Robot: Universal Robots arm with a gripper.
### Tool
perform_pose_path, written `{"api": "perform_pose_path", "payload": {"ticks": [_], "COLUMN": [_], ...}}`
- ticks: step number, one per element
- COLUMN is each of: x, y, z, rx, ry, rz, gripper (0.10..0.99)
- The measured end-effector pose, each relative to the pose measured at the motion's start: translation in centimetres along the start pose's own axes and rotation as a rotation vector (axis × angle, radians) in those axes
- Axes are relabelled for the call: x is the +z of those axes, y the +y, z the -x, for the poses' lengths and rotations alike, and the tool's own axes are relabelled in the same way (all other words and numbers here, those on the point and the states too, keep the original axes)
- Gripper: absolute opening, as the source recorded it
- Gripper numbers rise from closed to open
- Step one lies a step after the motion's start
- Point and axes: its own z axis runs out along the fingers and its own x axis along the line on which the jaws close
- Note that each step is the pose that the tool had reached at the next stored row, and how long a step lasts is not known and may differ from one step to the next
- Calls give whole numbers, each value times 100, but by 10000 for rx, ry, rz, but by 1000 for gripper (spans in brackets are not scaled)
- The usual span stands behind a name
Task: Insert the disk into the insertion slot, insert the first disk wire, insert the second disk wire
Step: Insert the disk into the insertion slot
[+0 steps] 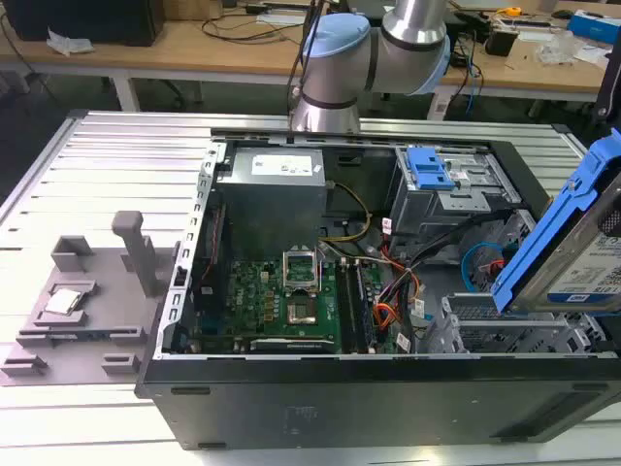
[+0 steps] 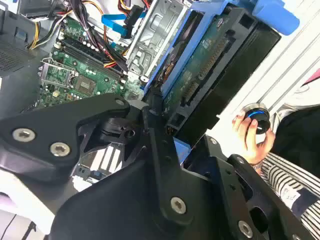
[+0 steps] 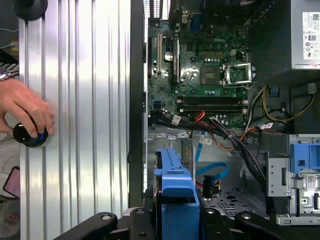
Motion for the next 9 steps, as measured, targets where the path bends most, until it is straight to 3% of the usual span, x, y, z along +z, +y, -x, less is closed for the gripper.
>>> {"api": "perform_pose_path", "payload": {"ticks": [9], "x": [25], "y": [2], "z": [0], "rx": [-1], "ry": [-32], "rz": [1], "gripper": [365]}}
